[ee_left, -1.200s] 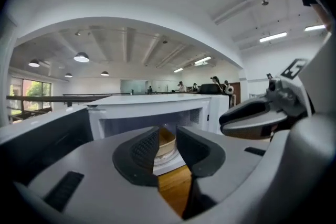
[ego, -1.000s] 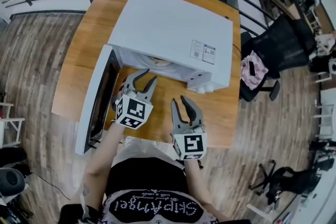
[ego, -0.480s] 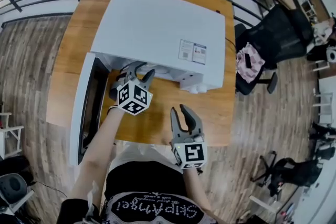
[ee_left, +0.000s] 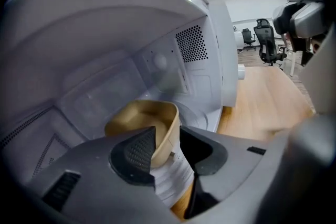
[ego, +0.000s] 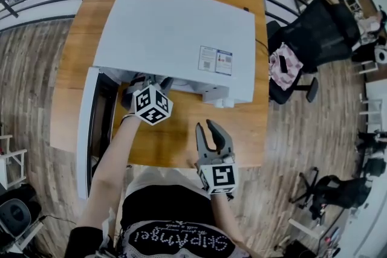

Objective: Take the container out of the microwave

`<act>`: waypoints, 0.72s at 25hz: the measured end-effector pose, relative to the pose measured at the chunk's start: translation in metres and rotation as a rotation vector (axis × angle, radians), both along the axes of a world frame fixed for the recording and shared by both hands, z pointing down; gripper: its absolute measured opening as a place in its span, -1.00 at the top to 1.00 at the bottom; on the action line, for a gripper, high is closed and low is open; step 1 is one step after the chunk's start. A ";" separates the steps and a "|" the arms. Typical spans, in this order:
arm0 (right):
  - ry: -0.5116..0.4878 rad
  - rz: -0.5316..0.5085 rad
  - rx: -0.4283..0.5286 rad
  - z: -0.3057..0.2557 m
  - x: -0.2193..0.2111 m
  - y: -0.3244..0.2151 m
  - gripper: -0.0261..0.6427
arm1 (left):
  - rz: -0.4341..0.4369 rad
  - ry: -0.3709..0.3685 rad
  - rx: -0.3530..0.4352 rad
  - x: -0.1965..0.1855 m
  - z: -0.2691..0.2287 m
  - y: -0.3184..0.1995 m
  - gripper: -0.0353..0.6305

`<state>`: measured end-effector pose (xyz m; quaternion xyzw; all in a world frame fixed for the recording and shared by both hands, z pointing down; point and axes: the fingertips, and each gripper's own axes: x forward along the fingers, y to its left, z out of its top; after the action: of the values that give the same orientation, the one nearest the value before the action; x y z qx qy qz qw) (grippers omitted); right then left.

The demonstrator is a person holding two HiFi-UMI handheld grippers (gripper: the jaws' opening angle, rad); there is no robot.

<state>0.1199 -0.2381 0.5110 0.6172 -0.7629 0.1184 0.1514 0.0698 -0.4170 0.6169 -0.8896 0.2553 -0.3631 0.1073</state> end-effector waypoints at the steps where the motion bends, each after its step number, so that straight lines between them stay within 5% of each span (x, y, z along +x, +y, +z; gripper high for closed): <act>1: -0.001 0.003 -0.001 0.001 0.001 -0.001 0.57 | 0.004 -0.011 0.001 0.001 0.002 -0.001 0.40; 13: -0.007 0.020 -0.019 0.005 0.004 -0.001 0.59 | 0.047 -0.052 -0.001 0.012 0.003 -0.004 0.76; 18: -0.006 0.024 -0.021 0.005 0.005 -0.001 0.60 | 0.075 -0.070 -0.008 0.012 0.002 0.003 0.76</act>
<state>0.1248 -0.2395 0.5161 0.6245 -0.7545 0.1299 0.1542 0.0815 -0.4140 0.6192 -0.8857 0.2165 -0.3909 0.1259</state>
